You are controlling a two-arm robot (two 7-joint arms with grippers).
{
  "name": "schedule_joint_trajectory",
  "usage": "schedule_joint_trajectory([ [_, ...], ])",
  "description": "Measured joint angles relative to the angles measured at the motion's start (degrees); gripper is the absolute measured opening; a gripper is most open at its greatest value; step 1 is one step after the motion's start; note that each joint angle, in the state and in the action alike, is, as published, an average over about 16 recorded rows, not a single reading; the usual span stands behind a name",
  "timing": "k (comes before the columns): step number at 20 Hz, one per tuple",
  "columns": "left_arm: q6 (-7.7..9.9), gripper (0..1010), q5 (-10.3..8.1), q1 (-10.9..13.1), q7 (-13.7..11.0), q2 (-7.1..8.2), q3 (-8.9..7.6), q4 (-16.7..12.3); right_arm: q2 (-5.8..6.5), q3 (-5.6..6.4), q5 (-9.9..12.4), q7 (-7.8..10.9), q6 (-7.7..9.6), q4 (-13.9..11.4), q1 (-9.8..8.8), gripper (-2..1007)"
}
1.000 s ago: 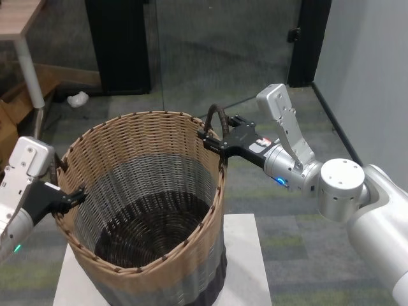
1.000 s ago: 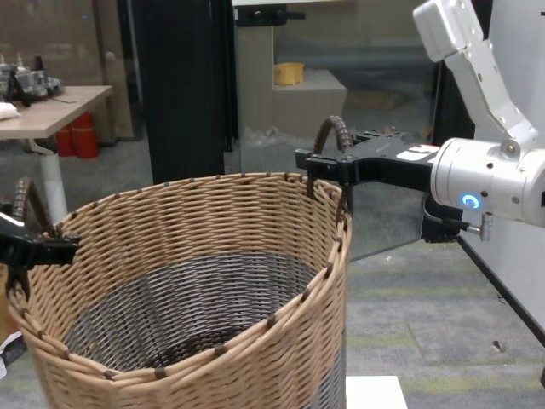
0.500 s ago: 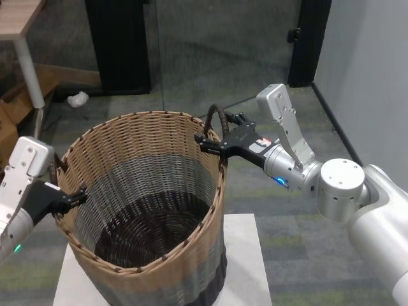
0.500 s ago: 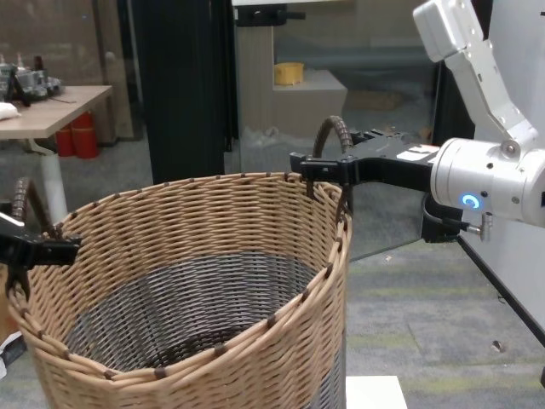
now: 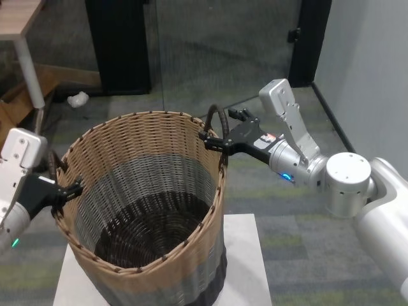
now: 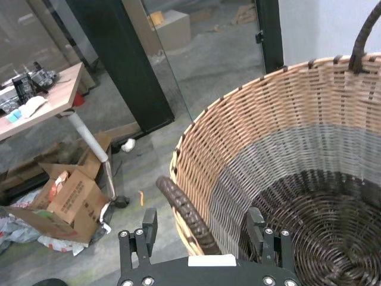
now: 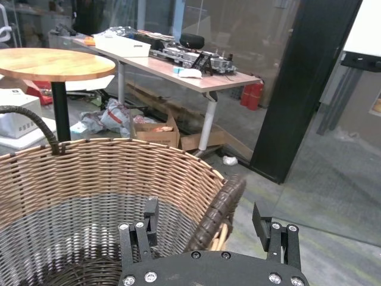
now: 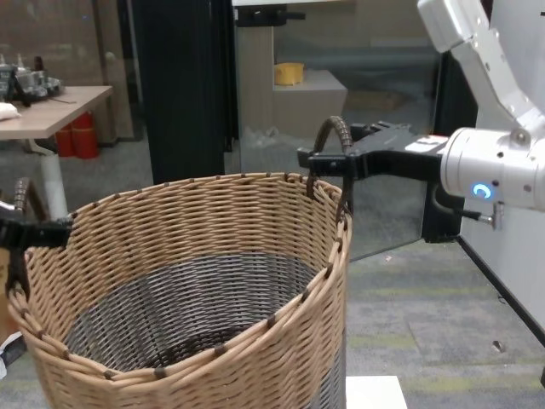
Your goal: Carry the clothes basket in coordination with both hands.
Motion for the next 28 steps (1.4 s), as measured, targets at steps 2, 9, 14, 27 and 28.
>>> schedule_joint_trajectory([
  [2, 0.43, 1000, 0.33, 0.1, 0.1, -0.27, -0.35, -1.0, 0.35, 0.14, 0.0, -0.01, 0.36, -0.8, -0.02, 1000],
  [9, 0.29, 1000, 2.07, -0.4, 0.1, -0.58, -1.27, -5.1, 1.25, 1.55, 1.0, -0.8, 0.49, -4.9, -0.5, 1000],
  [14, -1.26, 1000, 3.61, -1.3, -0.1, -0.35, -1.62, -7.9, 1.41, 3.21, 2.3, -1.89, -1.35, -8.5, -1.24, 1000],
  [27, -4.68, 1000, 4.53, -2.8, -0.7, -0.28, -2.17, -11.0, 0.88, 6.34, 4.5, -4.4, -6.23, -14.2, -2.87, 1001],
  [28, -4.7, 1000, 4.48, -2.8, -0.7, -0.29, -2.18, -10.9, 0.86, 6.39, 4.5, -4.47, -6.32, -14.2, -2.9, 1001],
])
